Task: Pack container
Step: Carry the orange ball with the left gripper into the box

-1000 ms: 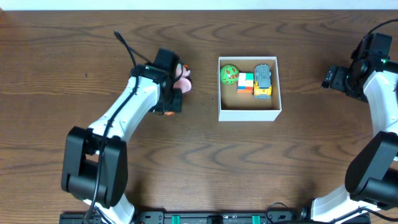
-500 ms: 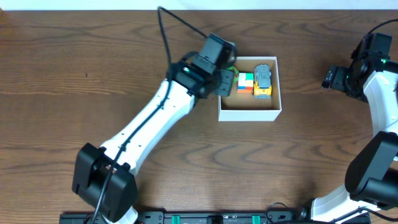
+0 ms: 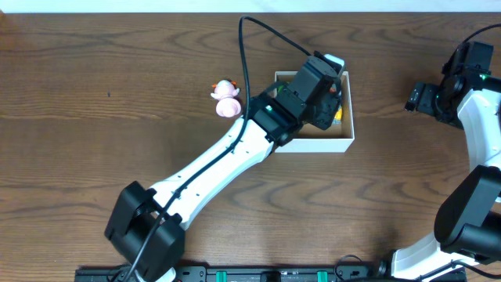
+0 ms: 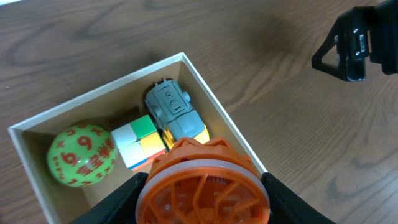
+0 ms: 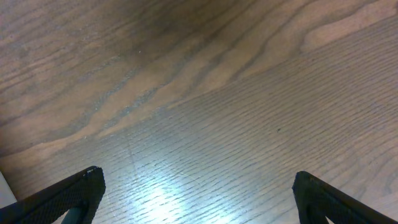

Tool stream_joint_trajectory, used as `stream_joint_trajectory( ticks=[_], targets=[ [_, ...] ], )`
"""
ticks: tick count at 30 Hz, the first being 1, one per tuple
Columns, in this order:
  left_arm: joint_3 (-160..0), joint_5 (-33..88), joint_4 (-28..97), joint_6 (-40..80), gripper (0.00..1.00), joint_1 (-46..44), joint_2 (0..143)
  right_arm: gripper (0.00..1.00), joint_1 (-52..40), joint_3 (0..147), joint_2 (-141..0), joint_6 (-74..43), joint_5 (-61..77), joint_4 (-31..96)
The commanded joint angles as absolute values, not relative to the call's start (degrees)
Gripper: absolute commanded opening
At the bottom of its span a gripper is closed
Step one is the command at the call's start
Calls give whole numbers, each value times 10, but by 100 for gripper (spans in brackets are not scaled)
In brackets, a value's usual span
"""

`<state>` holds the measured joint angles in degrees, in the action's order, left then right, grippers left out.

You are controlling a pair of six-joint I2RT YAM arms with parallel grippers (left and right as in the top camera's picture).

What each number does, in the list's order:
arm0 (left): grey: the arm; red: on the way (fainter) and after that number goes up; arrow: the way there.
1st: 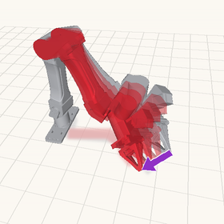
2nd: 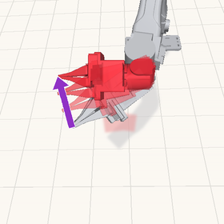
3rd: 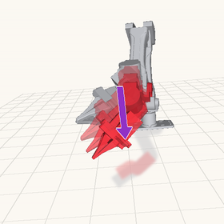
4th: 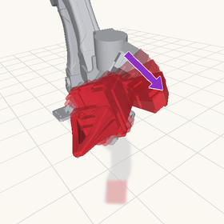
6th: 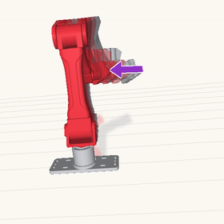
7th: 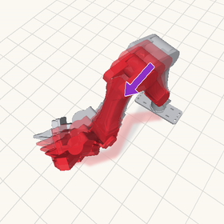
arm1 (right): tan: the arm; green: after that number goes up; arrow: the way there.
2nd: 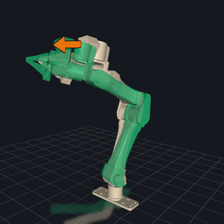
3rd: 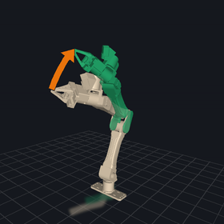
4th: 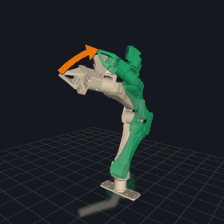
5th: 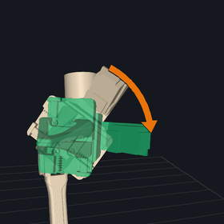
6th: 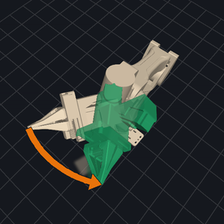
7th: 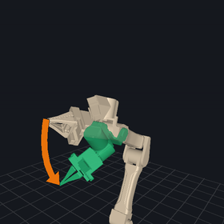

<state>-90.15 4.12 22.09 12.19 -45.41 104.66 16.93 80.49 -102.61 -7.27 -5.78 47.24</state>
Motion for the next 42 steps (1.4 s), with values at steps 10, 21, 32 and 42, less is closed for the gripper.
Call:
stream_joint_trajectory(
  ticks=[10,21,32,42],
  targets=[
    [-910,39,190,150,54,-453,1124,99,172,803,-1029,-83,-58,471],
    [-910,39,177,169,54,-453,1159,99,172,803,-1029,-83,-57,471],
    [-899,39,186,169,55,-453,1159,99,172,803,-1029,-83,-57,471],
    [-893,39,200,169,55,-454,1160,99,172,803,-1029,-83,-58,471]
  ],
)
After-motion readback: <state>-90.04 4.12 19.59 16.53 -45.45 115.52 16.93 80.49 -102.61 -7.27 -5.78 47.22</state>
